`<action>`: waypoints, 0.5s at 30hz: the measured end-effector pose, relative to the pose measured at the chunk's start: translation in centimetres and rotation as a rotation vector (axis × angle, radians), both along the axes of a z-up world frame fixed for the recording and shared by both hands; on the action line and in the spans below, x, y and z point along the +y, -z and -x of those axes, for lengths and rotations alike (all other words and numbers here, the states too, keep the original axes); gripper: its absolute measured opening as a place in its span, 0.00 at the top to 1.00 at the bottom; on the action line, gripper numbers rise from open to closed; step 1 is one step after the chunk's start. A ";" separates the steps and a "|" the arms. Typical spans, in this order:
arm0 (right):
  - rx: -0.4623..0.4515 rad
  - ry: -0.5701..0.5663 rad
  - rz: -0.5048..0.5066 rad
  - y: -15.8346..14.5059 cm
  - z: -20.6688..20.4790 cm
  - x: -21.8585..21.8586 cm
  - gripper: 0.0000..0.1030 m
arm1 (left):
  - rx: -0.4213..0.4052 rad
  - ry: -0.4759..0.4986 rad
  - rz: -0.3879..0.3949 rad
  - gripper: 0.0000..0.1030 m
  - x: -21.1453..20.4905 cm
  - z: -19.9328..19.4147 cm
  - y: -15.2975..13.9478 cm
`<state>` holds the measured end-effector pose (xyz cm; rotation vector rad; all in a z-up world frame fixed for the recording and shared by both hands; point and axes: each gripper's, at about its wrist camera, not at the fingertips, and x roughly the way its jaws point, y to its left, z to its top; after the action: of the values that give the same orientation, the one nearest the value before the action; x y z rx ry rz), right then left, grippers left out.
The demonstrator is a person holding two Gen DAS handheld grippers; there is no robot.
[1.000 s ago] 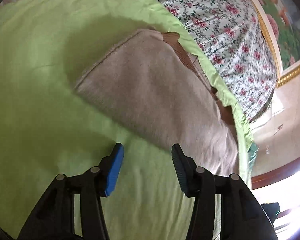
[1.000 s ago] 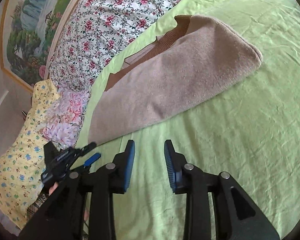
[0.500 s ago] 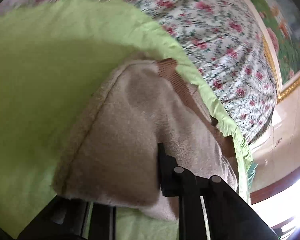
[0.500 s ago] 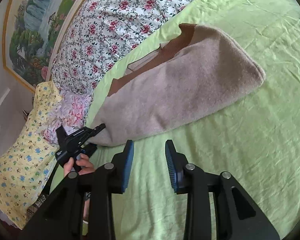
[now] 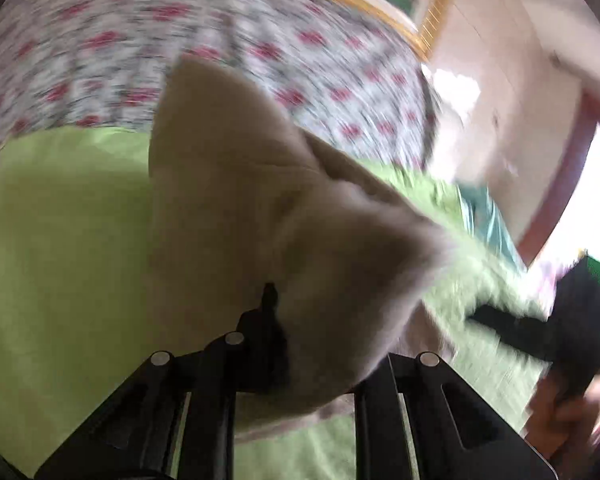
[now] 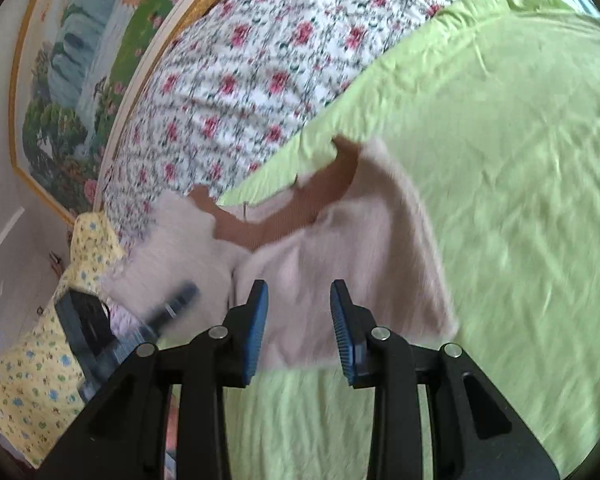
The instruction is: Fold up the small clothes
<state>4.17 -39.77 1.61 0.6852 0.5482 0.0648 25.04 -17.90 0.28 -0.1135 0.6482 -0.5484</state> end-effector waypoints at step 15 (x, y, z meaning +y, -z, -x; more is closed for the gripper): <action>0.155 -0.230 -0.141 2.2 -14.2 -0.5 0.53 | 0.071 0.047 -0.021 0.85 -1.5 -0.6 3.9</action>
<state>18.33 -40.28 -0.55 0.7663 0.7761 0.2696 25.62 -19.40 -3.62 -0.0988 0.7269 -0.5846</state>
